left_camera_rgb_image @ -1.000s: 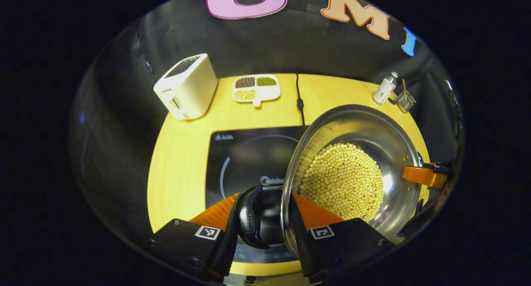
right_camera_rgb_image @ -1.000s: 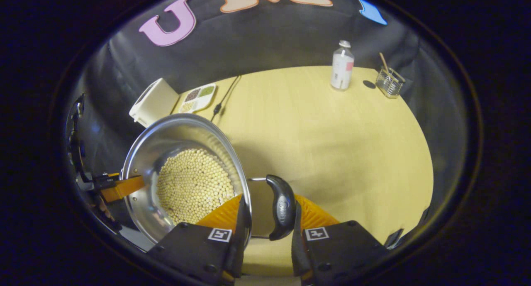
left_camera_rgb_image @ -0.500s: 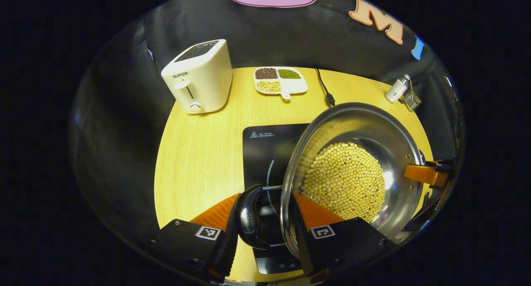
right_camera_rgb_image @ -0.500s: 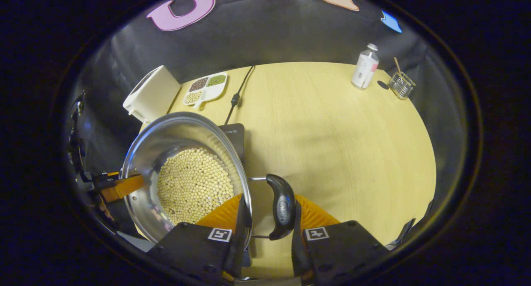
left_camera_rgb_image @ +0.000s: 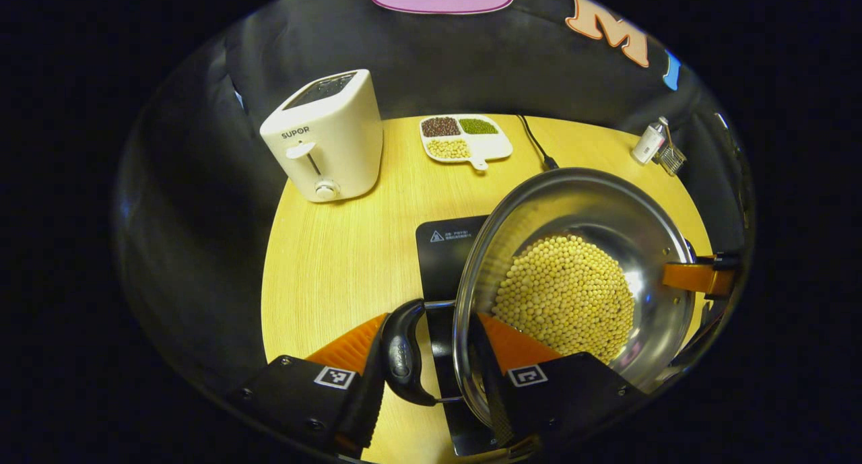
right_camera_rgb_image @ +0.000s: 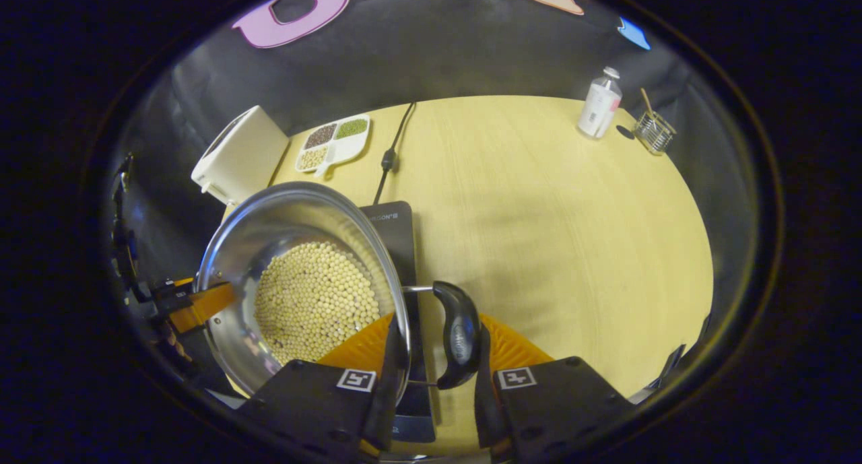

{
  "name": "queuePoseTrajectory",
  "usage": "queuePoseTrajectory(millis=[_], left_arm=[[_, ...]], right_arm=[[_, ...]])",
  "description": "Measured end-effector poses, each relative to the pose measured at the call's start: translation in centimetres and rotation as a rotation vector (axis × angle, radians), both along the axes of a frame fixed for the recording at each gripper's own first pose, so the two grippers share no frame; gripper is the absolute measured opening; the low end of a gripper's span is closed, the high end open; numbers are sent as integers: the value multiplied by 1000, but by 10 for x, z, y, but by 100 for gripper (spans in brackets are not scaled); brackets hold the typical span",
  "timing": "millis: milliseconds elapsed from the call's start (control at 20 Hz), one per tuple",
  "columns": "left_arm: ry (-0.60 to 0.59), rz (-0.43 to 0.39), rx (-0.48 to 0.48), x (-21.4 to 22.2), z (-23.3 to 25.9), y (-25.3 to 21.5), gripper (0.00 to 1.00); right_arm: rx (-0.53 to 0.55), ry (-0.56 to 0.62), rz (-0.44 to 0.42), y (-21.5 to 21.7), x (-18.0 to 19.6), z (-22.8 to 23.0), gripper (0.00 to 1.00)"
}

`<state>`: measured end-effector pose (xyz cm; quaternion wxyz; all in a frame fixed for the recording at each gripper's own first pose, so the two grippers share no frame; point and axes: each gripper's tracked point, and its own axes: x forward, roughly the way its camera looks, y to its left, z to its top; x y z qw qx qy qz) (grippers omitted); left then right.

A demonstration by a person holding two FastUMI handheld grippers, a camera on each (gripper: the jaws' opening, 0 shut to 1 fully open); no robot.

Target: First push the handle of the pot to place it horizontally, then grasp the pot with both hands and set it on the induction cooktop.

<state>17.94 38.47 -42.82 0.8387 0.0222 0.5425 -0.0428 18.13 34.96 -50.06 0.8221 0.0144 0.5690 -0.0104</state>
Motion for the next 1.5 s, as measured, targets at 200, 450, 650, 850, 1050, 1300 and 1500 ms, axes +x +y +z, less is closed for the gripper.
queuePoseTrajectory(millis=[200,450,650,850,1050,1300,1500], left_arm=[[-17,2,-4,2,-1,0,67],[-11,18,11,0,-2,-1,73],[-9,17,10,0,-3,-2,72],[0,28,28,-1,-3,-2,74],[-25,33,106,-3,4,6,82],[-153,21,181,5,36,11,85],[-181,30,184,-16,70,-4,84]], right_arm=[[-1,-8,1,2,-2,1,51],[16,-9,0,0,-1,0,48],[18,-6,4,0,-1,0,48],[54,-3,5,1,-2,1,53],[140,12,-50,1,-6,4,54],[191,4,-65,-13,-20,21,96],[268,-34,-75,-31,-26,46,100]])
